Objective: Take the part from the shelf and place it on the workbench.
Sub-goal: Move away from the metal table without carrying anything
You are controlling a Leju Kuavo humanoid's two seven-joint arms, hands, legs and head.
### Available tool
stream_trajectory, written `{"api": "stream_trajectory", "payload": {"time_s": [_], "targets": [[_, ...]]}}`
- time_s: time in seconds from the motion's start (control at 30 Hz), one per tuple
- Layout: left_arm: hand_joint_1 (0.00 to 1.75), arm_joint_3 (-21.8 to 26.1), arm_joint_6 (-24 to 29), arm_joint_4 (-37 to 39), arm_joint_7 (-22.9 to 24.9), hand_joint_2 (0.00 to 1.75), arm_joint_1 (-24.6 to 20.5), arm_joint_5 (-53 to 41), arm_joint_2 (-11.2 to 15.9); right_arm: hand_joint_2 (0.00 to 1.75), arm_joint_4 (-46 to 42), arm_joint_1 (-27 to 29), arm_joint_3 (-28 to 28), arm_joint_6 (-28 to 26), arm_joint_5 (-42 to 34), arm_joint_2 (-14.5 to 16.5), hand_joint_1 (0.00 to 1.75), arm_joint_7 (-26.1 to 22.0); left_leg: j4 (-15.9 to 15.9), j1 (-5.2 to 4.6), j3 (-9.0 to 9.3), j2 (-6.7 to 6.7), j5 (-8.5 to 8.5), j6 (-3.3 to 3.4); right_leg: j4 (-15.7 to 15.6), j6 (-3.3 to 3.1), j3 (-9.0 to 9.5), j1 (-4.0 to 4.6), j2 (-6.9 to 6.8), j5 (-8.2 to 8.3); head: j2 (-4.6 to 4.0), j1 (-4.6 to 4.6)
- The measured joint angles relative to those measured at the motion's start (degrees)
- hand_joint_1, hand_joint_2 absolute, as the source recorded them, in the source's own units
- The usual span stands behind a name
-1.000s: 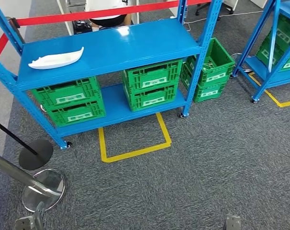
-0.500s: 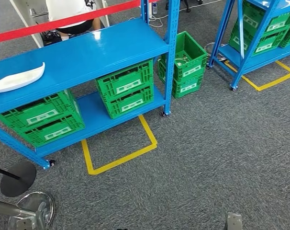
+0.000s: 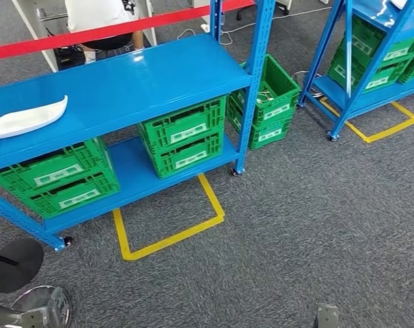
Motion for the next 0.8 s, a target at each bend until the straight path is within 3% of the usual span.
{"api": "stream_trajectory", "payload": {"time_s": [0.07, 0.13, 0.17, 0.23, 0.3, 0.4, 0.43, 0.47, 0.53, 0.57, 0.6, 0.67, 0.73, 0.8], "targets": [[0.00, 0.00, 0.01, 0.00, 0.01, 0.00, 0.00, -0.07, -0.02, 0.00, -0.05, 0.09, 0.11, -0.04, 0.06, 0.00, 0.00, 0.02, 0.01, 0.06, 1.26, -1.15, -0.89, -0.33, -7.31, 0.03, 2.26, -0.16, 1.18, 5.32, 0.00, 0.02], [0.00, 0.01, 0.03, 0.00, 0.00, 0.00, -0.10, -0.07, -0.01, 0.00, -0.10, 0.10, 0.17, -0.14, 0.11, 0.02, 0.00, 0.09, 0.20, 0.08, 1.73, -2.24, -1.58, -0.78, -12.61, -0.54, 4.16, -0.34, 2.85, 7.75, 0.00, -0.01], [0.00, 0.02, 0.04, 0.00, -0.01, 0.00, -0.13, -0.07, 0.00, 0.00, -0.11, 0.16, 0.20, -0.22, 0.13, 0.03, 0.00, 0.14, 0.34, 0.05, 1.67, -2.69, -1.75, -1.02, -13.31, -0.97, 4.39, -0.36, 3.21, 7.85, 0.00, -0.05], [0.00, 0.03, 0.09, -0.01, 0.00, 0.00, -0.10, -0.09, 0.10, 0.00, -0.13, 0.26, 0.24, -0.40, 0.20, 0.11, 0.00, 0.20, 0.74, -0.05, 1.33, -3.23, -1.79, -1.31, -13.49, -1.72, 4.83, -0.45, 2.26, 8.11, 0.00, -0.10], [0.00, 0.03, 0.19, -0.01, 0.00, 0.00, -0.12, -0.13, 0.15, 0.00, -0.21, 0.23, 0.35, -0.54, 0.27, 0.21, 0.00, 0.20, 3.53, -0.18, -0.28, -1.89, -2.08, -1.86, -13.80, -2.14, 5.55, -0.76, 1.19, 8.09, 0.00, -0.35], [0.00, 0.02, 0.29, 0.00, -0.01, 0.00, -0.45, -0.19, 0.11, 0.00, -0.28, 0.25, 0.51, -0.58, 0.31, 0.28, 0.00, 0.20, 13.38, 0.20, -6.58, 1.28, -5.79, -3.05, -14.23, -2.59, 6.67, -0.90, -0.68, 7.33, 0.00, -0.85], [0.00, 0.02, 0.30, 0.00, 0.00, 0.00, -0.42, -0.21, 0.12, 0.00, -0.28, 0.28, 0.52, -0.58, 0.31, 0.28, 0.00, 0.20, 15.85, 0.43, -8.47, 1.63, -6.72, -3.28, -14.24, -2.61, 7.03, -0.91, -1.34, 6.99, 0.00, -0.84], [0.00, 0.03, 0.30, 0.00, 0.00, 0.00, -0.34, -0.22, 0.13, 0.00, -0.29, 0.28, 0.52, -0.59, 0.31, 0.28, 0.00, 0.21, 16.78, 0.63, -9.61, 1.78, -6.56, -3.42, -14.24, -2.59, 7.44, -0.92, -1.96, 6.61, 0.00, -0.86], [0.00, 0.04, 0.30, 0.01, 0.00, 0.00, -0.20, -0.22, 0.14, 0.00, -0.30, 0.23, 0.55, -0.60, 0.32, 0.32, 0.00, 0.21, 13.01, 0.88, -8.95, 2.28, -2.80, -3.47, -14.27, -2.44, 8.53, -0.97, -3.18, 5.77, 0.00, -0.86], [0.00, 0.04, 0.30, 0.01, 0.00, 0.00, -0.21, -0.22, 0.13, 0.00, -0.30, 0.20, 0.58, -0.60, 0.33, 0.34, 0.00, 0.21, 9.34, 0.86, -7.59, 3.35, -0.06, -3.37, -14.32, -2.24, 8.99, -0.96, -3.76, 5.33, 0.00, -0.87], [0.00, 0.04, 0.30, 0.02, 0.00, 0.00, -0.28, -0.22, 0.13, 0.00, -0.30, 0.19, 0.61, -0.60, 0.34, 0.37, 0.00, 0.21, 5.83, 0.68, -6.34, 4.70, 1.43, -3.29, -14.28, -1.93, 9.54, -0.87, -4.33, 4.82, 0.00, -0.92], [0.00, 0.03, 0.30, 0.05, 0.00, 0.00, -0.50, -0.22, 0.07, 0.00, -0.32, 0.20, 0.64, -0.62, 0.38, 0.38, 0.00, 0.26, 2.12, 0.36, -4.97, 6.71, 2.41, -2.87, -14.39, -1.21, 10.16, -0.46, -5.48, 3.79, 0.00, -1.01], [0.00, 0.03, 0.30, 0.09, 0.00, 0.00, -0.50, -0.22, 0.03, 0.00, -0.37, 0.07, 0.74, -0.64, 0.44, 0.37, 0.00, 0.31, 1.75, 0.33, -4.69, 5.92, 2.11, -2.28, -14.87, -0.60, 10.99, -0.18, -6.74, 2.98, 0.00, -1.07], [0.00, 0.05, 0.30, 0.11, -0.01, 0.00, -0.39, -0.21, 0.07, 0.00, -0.43, -0.22, 0.94, -0.66, 0.47, 0.37, 0.00, 0.30, 1.51, 0.60, -4.28, 4.40, 2.10, -1.66, -13.87, -0.09, 11.15, -0.30, -5.25, 1.80, 0.00, -0.94]]}}
